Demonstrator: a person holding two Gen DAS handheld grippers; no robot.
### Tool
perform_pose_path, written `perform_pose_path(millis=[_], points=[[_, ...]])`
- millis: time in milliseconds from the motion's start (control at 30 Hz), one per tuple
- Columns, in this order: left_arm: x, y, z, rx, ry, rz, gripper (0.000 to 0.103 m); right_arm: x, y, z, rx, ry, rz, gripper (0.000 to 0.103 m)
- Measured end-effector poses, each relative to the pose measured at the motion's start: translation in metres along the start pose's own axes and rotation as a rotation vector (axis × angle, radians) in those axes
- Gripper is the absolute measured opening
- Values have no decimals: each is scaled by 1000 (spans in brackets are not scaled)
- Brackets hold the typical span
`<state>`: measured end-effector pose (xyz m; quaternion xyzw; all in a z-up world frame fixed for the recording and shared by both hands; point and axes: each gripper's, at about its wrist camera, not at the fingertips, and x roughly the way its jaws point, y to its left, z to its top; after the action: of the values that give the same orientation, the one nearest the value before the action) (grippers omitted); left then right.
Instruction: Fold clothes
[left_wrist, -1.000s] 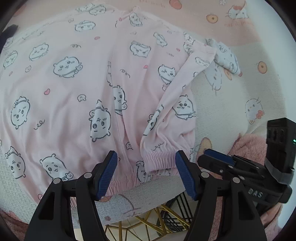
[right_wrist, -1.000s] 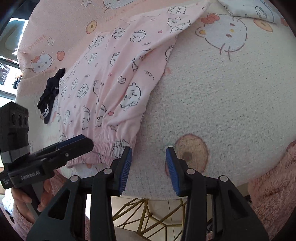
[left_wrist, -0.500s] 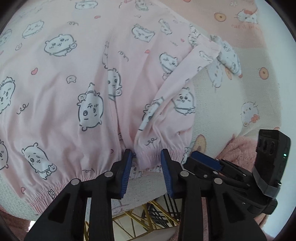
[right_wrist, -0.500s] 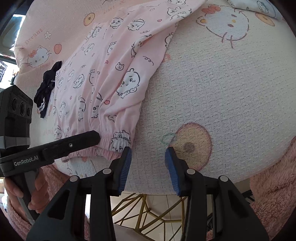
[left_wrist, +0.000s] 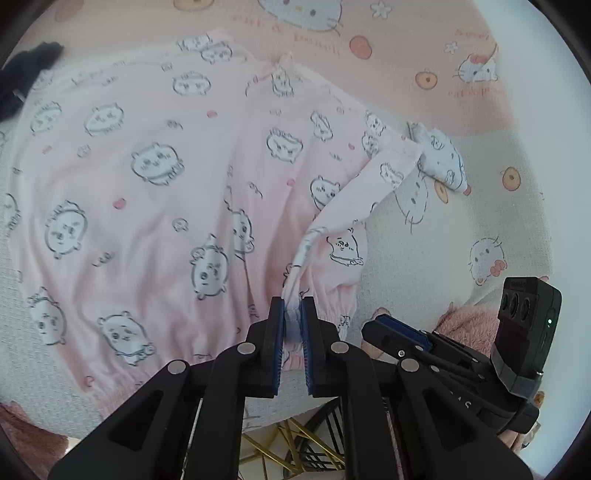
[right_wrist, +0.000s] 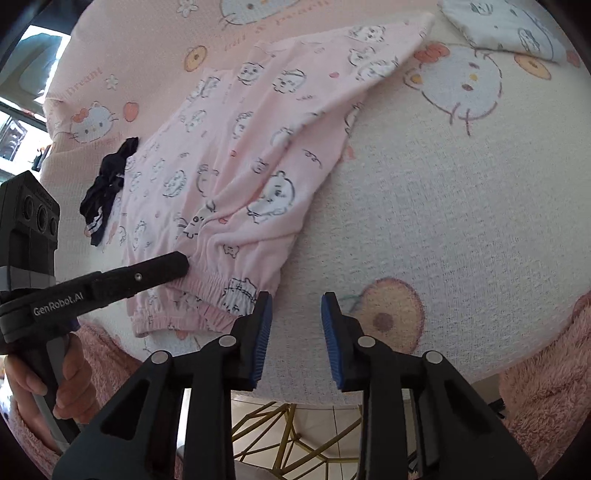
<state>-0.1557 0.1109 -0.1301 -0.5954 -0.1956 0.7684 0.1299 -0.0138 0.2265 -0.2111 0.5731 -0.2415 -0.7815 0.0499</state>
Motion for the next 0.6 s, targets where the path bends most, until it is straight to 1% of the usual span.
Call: perform_pose_path(millis=[67,100,133,167,200,267,367,433,500,600], points=[[-17,9,2,5,-39,27,10,1,14,6,-22,-6,12,28],[-24,17,2,-5,-55,44,9,4,22,10,-45,-6,6,28],[-30,25,2,-19,-69,54,9,6,31,13,-73,-9,-17,28],[-37,34,0,-41,-83,52,9,8,40,16,-102,-13,-47,28],[-44,44,-2,-69,-96,44,9,12,47,18,-120,-9,-59,28],[-56,63,-10,-115,-124,34,9,19,58,21,-142,13,-55,28],[-70,82,-27,-151,-153,87,9,30,75,20,-211,43,-60,28],[-79,97,-37,-181,-168,102,9,35,85,18,-247,56,-59,28],[-85,113,-47,-229,-180,91,9,40,90,17,-252,63,-52,28],[-76,125,-59,-274,-155,73,9,45,93,13,-243,71,-55,28]])
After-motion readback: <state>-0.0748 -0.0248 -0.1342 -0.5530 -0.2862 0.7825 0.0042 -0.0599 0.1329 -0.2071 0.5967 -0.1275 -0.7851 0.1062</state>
